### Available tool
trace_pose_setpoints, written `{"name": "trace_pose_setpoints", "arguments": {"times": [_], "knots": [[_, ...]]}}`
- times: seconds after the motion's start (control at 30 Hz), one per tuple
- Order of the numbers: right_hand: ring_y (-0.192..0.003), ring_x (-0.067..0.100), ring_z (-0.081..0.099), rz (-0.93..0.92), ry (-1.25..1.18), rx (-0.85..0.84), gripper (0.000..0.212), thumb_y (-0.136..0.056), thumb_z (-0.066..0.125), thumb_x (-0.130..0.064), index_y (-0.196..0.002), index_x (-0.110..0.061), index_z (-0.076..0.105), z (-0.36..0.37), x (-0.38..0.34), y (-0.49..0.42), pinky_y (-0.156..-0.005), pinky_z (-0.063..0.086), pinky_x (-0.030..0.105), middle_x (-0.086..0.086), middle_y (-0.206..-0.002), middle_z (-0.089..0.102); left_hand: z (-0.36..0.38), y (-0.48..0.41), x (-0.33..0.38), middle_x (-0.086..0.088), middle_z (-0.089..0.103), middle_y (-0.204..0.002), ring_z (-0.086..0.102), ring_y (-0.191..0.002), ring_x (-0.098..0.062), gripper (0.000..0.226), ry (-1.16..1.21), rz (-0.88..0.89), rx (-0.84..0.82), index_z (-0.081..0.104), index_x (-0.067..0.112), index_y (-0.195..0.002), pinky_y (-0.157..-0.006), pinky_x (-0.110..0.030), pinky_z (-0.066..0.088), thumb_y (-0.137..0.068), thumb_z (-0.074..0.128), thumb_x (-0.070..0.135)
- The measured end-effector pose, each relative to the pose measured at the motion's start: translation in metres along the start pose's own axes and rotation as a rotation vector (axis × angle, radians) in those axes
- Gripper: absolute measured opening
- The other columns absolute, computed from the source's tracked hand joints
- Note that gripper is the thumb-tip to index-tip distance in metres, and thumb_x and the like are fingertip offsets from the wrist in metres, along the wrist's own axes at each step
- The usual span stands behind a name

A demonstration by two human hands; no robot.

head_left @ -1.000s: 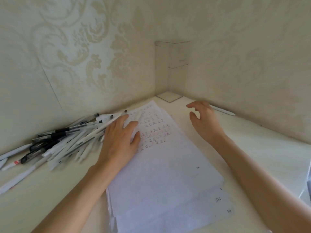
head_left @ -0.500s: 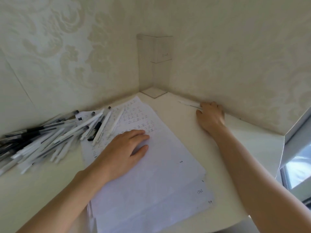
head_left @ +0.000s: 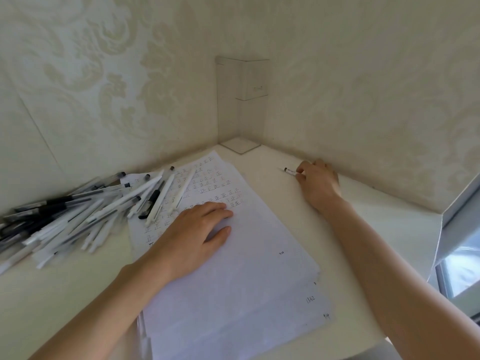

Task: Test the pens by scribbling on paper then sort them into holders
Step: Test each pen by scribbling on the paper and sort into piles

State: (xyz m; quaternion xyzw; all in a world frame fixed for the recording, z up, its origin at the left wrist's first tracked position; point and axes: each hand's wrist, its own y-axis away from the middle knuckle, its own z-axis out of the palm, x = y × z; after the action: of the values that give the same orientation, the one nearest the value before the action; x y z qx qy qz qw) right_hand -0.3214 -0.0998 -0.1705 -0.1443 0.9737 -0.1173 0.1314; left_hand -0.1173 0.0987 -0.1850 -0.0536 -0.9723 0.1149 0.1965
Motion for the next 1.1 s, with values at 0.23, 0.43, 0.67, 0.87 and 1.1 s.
{"name": "trace_pose_setpoints", "arguments": {"times": [0.23, 0.43, 0.67, 0.87, 1.1], "knots": [[-0.100, 0.040, 0.050, -0.128, -0.108, 0.195, 0.026, -0.088, 0.039, 0.004, -0.114, 0.002, 0.045, -0.010, -0.030, 0.010, -0.074, 0.034, 0.039, 0.022, -0.110, 0.051, -0.001, -0.001, -0.001, 0.016, 0.039, -0.141, 0.035, -0.128, -0.002, 0.075, -0.004, -0.004, -0.002, 0.048, 0.029, -0.132, -0.105, -0.015, 0.020, -0.075, 0.014, 0.063], [-0.071, 0.028, 0.052, -0.211, -0.019, 0.304, 0.061, -0.083, 0.041, -0.070, -0.064, -0.013, 0.045, -0.006, -0.052, 0.029, -0.074, 0.033, 0.035, 0.005, -0.066, 0.059, -0.001, -0.001, 0.000, 0.016, 0.040, -0.139, 0.036, -0.127, -0.003, 0.073, 0.002, -0.002, -0.007, 0.049, 0.029, -0.131, -0.104, -0.017, 0.023, -0.075, 0.015, 0.063], [-0.046, 0.023, 0.039, -0.419, -0.106, 0.536, 0.046, -0.077, 0.045, -0.052, -0.050, -0.016, 0.031, 0.001, -0.064, 0.035, -0.061, 0.031, 0.029, -0.002, -0.039, 0.036, -0.001, -0.001, -0.002, 0.017, 0.042, -0.137, 0.038, -0.125, -0.003, 0.070, 0.000, 0.000, -0.011, 0.050, 0.028, -0.129, -0.106, -0.020, 0.025, -0.077, 0.017, 0.062], [-0.050, 0.018, 0.044, -0.556, -0.260, 0.530, 0.053, -0.078, 0.051, -0.062, -0.066, -0.011, 0.051, -0.004, -0.065, 0.035, -0.053, 0.032, 0.024, -0.005, -0.052, 0.049, -0.002, -0.001, 0.000, 0.015, 0.043, -0.137, 0.038, -0.126, -0.005, 0.071, 0.002, -0.001, -0.016, 0.050, 0.028, -0.129, -0.106, -0.021, 0.026, -0.076, 0.017, 0.062], [-0.073, 0.004, 0.057, -0.369, -1.028, 0.315, 0.032, -0.092, 0.032, -0.023, -0.098, -0.011, 0.061, -0.031, -0.070, 0.053, -0.066, 0.041, 0.014, -0.002, -0.079, 0.062, -0.003, 0.000, 0.002, 0.014, 0.040, -0.139, 0.035, -0.128, -0.004, 0.073, -0.001, -0.027, -0.022, 0.049, 0.030, -0.130, -0.105, -0.018, 0.022, -0.075, 0.015, 0.063]]}}
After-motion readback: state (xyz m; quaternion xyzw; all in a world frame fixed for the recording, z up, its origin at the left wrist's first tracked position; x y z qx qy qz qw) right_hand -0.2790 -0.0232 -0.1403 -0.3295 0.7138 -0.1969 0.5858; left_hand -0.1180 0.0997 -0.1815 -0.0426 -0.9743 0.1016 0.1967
